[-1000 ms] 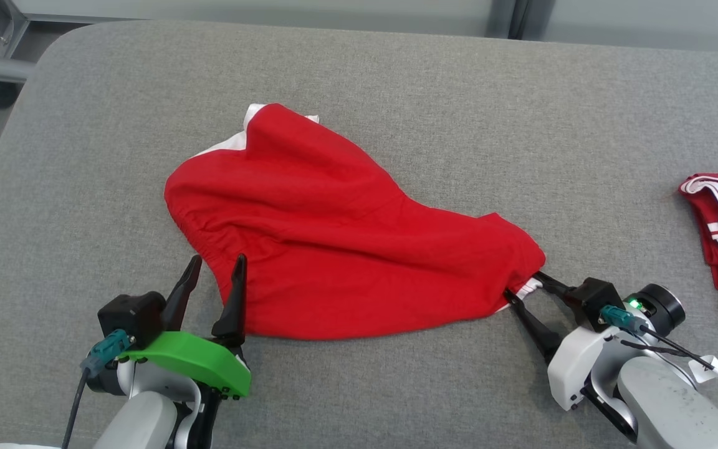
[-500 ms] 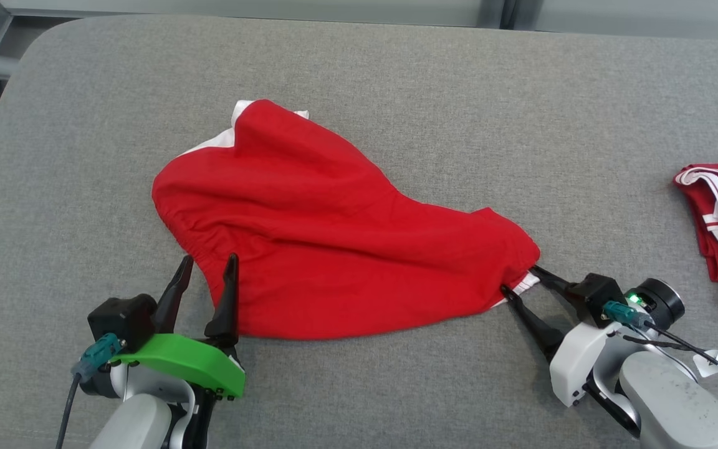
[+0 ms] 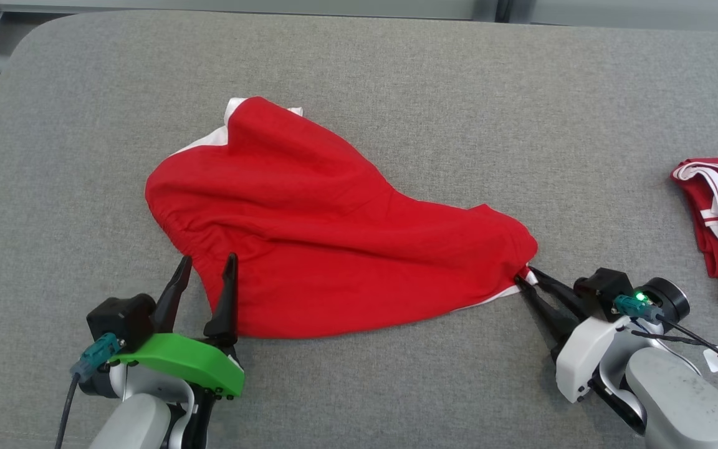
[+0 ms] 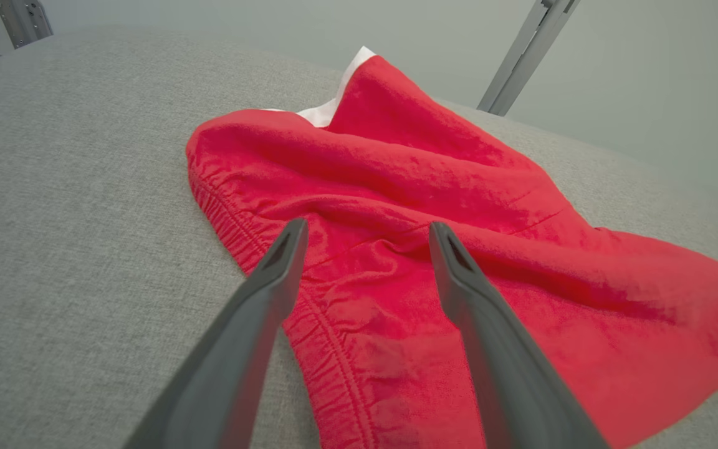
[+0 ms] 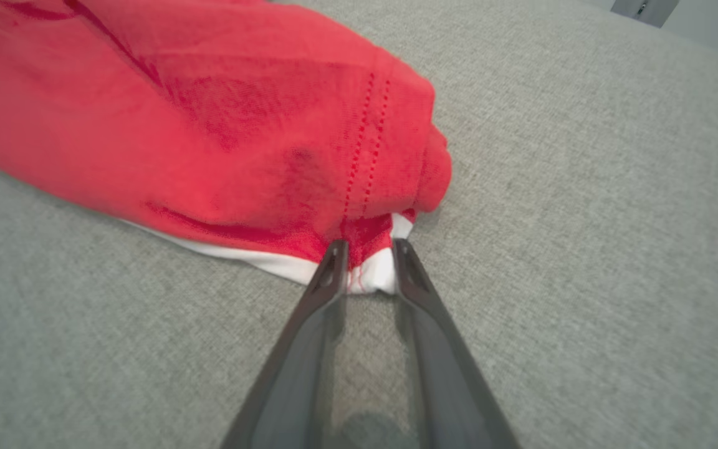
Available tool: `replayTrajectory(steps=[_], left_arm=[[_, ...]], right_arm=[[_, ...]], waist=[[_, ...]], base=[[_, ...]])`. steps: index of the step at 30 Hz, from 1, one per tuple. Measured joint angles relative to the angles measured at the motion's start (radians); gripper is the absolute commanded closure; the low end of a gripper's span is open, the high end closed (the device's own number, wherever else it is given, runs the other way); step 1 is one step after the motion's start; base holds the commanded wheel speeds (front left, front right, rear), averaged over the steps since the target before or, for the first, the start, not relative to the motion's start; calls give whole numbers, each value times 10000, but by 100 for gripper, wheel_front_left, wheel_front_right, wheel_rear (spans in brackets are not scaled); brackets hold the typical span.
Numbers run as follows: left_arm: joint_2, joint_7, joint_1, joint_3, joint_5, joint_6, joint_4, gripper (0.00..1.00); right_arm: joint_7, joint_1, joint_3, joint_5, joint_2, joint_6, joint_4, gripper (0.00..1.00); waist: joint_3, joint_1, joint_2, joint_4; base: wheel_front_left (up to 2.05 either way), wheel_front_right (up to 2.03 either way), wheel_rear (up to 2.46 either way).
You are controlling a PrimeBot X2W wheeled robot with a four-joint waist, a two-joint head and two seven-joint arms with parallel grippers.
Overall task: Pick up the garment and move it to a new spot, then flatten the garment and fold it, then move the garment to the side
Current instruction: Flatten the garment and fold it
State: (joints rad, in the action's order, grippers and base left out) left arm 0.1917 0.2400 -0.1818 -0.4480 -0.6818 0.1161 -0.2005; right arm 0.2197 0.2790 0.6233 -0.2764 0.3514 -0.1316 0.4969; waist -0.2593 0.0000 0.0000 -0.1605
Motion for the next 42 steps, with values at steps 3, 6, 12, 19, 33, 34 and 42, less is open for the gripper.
replayTrajectory(steps=[3,6,12,19,33,34,42], left_arm=[[-12,0,27,134,-6,2,-69,0],[-13,2,49,303,-105,2,-192,0],[-29,29,151,654,-401,4,-476,0],[-165,-36,782,466,-704,-48,-918,0],[222,-362,784,-1053,-245,-1927,-1595,0],[201,-360,657,-1112,-215,-2033,-1655,0],[-115,-274,-108,-1523,222,-2142,-2316,0]], right_arm=[[-8,-5,63,-460,-42,-2,61,100],[-113,-114,-82,-1565,-194,-2,52,100],[-949,-208,322,-3678,-330,12,-1151,100],[-1871,622,665,-4782,376,12,-3095,100],[-3252,1383,-391,-6293,1567,12,-4299,100],[-3354,1462,-391,-6366,1565,12,-4362,100],[-3929,1861,-502,-6506,1871,12,-4732,100]], waist=[[-1,0,0,-15],[15,0,0,-58],[205,0,0,-197],[534,0,0,-297],[969,0,0,-634],[970,0,0,-621],[891,0,0,-477]], base=[[0,0,0],[0,0,0],[0,0,0],[0,0,0],[0,0,0],[0,0,0],[0,0,0]])
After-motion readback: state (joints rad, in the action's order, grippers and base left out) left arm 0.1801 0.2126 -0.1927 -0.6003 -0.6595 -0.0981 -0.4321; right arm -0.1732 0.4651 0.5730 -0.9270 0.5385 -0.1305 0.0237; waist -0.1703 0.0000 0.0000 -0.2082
